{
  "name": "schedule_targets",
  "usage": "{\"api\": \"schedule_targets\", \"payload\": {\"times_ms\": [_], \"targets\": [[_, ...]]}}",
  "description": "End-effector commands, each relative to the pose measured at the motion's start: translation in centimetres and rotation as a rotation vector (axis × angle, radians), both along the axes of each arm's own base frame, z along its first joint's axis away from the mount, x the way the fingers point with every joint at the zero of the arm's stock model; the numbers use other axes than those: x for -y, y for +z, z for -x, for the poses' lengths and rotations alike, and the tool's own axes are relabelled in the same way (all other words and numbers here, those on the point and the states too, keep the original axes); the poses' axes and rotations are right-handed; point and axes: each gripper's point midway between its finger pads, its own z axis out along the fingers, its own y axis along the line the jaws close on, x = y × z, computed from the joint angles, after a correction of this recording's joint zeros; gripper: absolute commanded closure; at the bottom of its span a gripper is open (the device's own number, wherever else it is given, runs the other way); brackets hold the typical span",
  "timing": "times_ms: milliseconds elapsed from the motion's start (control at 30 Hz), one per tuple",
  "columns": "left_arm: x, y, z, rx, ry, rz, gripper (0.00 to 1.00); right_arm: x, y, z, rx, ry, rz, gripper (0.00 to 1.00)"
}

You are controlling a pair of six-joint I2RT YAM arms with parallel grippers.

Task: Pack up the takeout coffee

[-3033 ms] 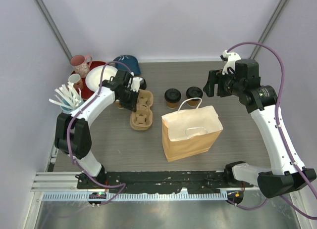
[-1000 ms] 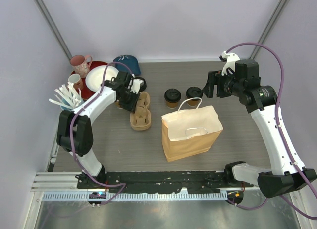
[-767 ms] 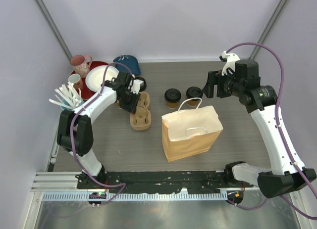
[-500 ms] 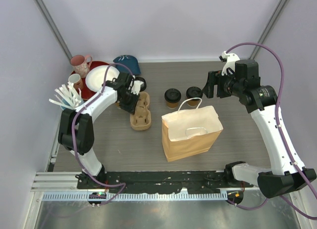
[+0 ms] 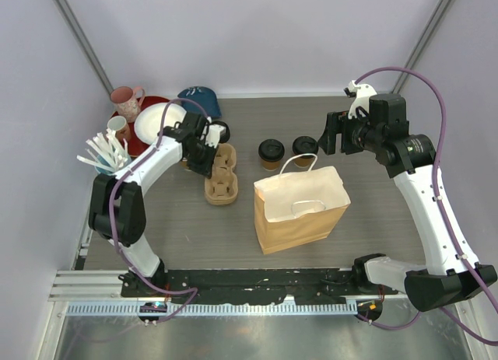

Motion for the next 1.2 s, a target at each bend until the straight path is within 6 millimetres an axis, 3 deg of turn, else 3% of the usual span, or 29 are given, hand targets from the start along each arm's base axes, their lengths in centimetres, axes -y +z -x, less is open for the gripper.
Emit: {"api": "schedule_targets", "payload": {"times_ms": [0, 433, 767, 867, 967, 1067, 1167], "targets": [[0.7, 2.3, -0.1, 0.042, -0.008, 0.061, 1.00, 0.0, 1.9, 0.5, 0.060, 0.018, -0.008, 0.22], [1.0, 4.6, -0.2, 0.083, -0.016, 0.087, 1.00, 0.0, 2.0, 0.7, 0.054, 0.019, -0.007, 0.22], [1.2, 3.9, 0.2, 0.052, -0.022, 0.096, 0.96, 0.1, 2.0, 0.9, 0.052, 0.018, -0.003, 0.22], [1.2, 4.4, 0.0, 0.070, -0.021, 0.104, 0.84, 0.1, 2.0, 0.9, 0.052, 0.018, -0.004, 0.22], [0.7, 3.3, -0.3, 0.065, -0.015, 0.065, 0.80, 0.1, 2.0, 0.8, 0.053, 0.017, -0.005, 0.21], [0.4, 1.6, 0.1, 0.008, -0.016, 0.057, 0.82, 0.0, 2.1, 0.9, 0.053, 0.021, -0.007, 0.22], [0.3, 1.3, 0.3, -0.005, -0.012, 0.055, 0.83, 0.1, 2.2, 0.9, 0.053, 0.020, -0.001, 0.22]]}}
